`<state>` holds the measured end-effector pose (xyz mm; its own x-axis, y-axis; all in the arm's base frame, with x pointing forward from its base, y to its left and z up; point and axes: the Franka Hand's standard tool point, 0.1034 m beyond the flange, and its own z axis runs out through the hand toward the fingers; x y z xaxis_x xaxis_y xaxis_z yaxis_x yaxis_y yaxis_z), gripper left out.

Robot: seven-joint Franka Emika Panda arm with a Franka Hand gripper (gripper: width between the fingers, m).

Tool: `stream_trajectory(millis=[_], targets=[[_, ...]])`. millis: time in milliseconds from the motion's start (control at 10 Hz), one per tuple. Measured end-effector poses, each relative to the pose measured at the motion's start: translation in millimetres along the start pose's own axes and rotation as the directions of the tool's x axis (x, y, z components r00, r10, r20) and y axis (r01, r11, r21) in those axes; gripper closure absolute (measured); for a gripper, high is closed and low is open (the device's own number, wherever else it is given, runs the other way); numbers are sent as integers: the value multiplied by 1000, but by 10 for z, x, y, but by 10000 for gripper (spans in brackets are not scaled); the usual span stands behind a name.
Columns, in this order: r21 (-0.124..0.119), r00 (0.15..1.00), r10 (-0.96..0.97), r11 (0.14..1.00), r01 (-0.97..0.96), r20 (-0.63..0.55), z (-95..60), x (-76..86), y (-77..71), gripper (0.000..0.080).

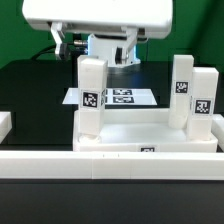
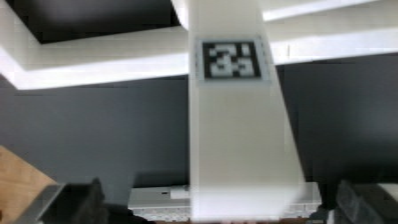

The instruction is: Assemble desk

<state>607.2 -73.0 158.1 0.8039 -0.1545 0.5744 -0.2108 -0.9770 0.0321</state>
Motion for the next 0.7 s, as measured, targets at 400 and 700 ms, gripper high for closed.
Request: stream_trajectory(millis=[400,700], targets=[[18,996,-1,1000,-1,88,75,-117,-52,150],[66,934,8,997,-34,357,177,-210,-108,150]])
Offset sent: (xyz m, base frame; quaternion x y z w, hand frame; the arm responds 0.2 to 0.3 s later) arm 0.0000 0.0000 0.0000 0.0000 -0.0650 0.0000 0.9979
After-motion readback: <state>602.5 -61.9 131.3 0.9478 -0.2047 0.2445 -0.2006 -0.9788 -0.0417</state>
